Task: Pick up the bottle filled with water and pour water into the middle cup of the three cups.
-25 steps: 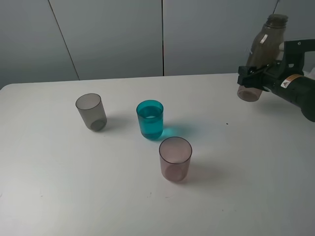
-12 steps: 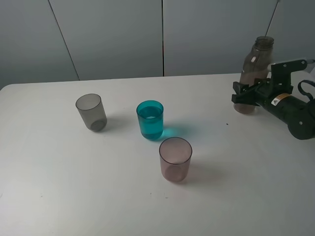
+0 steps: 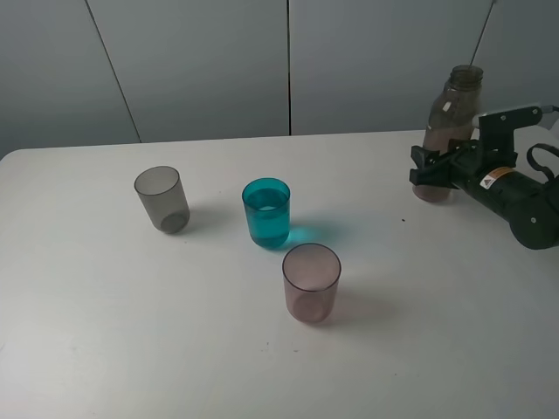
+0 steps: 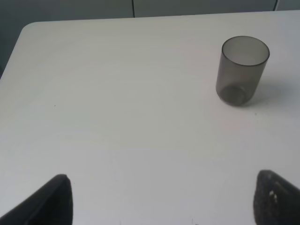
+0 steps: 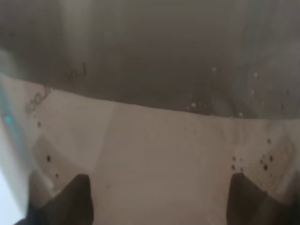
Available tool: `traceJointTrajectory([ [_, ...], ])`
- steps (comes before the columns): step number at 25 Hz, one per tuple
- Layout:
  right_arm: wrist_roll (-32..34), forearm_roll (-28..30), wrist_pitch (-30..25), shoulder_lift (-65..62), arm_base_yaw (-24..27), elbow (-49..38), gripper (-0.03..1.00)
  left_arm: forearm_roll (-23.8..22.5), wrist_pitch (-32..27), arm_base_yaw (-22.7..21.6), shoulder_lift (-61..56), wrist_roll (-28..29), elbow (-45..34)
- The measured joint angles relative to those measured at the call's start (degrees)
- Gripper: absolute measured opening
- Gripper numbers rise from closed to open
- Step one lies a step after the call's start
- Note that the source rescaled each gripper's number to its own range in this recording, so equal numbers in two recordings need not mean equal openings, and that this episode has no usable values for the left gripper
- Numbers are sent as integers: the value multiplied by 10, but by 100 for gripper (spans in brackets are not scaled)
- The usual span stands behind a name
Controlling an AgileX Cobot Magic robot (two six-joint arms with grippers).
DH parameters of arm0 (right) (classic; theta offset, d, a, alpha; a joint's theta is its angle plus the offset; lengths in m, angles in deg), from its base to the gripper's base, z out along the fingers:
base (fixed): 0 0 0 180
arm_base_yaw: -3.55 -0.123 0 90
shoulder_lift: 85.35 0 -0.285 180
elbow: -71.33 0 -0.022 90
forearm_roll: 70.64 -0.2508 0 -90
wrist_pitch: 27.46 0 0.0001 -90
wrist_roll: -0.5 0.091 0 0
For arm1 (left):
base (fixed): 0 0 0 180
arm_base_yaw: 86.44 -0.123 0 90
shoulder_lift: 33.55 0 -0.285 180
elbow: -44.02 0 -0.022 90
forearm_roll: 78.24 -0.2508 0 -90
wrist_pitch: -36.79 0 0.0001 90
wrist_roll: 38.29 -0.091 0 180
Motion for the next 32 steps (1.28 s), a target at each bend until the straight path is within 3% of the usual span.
traceJointTrajectory([
  [5,9,3,-9,0,0,0,0,0,0,0,0,0,0],
  [8,13,7,-19,0,0,0,10,0,0,0,0,0,0],
  [11,32,21,-18,0,0,0,42,0,0,0,0,0,0],
  [14,55,28,-18,0,0,0,90,0,0,0,0,0,0],
  [15,57,29,-17,0,0,0,95,0,0,0,0,0,0],
  [23,33,-19,-24,-41,0,-81,99,0,0,0,0,0,0],
  [30,20,-30,-73,-136,0,-188,100,0,0,0,0,0,0],
  [32,34,-23,-109,-188,0,-206,100,0,0,0,0,0,0],
])
